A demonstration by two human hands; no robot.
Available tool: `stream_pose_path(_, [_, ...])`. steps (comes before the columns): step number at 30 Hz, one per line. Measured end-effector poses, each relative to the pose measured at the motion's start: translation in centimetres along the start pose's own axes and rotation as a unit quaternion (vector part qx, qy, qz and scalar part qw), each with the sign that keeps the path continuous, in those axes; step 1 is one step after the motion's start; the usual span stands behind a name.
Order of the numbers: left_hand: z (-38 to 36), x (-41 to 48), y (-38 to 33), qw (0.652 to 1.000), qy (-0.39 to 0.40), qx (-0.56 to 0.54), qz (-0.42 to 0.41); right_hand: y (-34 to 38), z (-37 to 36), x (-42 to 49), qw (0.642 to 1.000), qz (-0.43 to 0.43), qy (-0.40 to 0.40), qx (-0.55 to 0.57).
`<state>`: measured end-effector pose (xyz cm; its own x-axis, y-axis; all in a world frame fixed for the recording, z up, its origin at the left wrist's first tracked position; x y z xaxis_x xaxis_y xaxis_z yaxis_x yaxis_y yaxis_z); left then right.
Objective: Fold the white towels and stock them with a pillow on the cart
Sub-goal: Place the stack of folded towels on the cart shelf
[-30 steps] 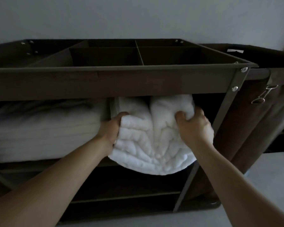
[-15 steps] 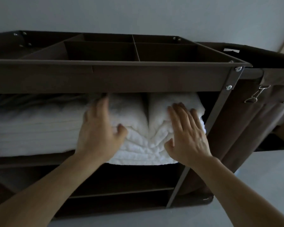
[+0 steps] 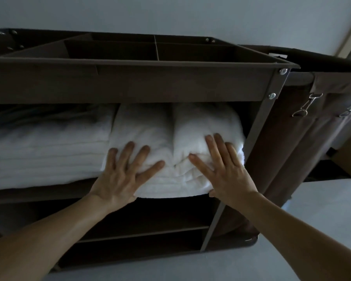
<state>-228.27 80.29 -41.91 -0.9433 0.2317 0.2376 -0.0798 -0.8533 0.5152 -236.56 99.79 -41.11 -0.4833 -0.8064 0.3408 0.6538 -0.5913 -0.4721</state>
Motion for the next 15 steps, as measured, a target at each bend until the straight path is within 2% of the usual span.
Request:
stream_pose_path(5, [3.0, 0.8, 2.1, 0.997, -0.042, -0.046, 0.052, -0.8, 1.2, 0.5, 0.997, -0.02, -0.08, 0.007])
stream_pose_path(11, [7.5, 5.1, 5.5, 0.983, -0.097, -0.064, 0.143, -4.4, 4.5, 4.4, 0.976, -0.126, -0.173, 0.037])
stream_pose_path(13, [6.7, 5.8, 5.7, 0.979, -0.094, -0.078, 0.165, -5.2, 3.9, 5.3, 0.974, -0.141, -0.176, 0.024])
stream_pose_path(15, [4.2, 5.1, 3.8, 0.983, -0.073, -0.08, 0.151, -4.2, 2.2, 4.7, 0.981, -0.131, -0.145, 0.014])
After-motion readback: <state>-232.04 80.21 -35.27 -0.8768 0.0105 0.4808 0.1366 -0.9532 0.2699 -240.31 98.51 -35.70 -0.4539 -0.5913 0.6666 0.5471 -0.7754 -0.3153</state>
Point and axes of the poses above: each hand's wrist, its own x-axis towards the middle knuckle, its own z-axis out of the back of the hand, y = z × x, the point moved 9 cm from there along x, towards the middle knuckle, and after that the axes turned 2 degrees about x, right-handed, at the moved point
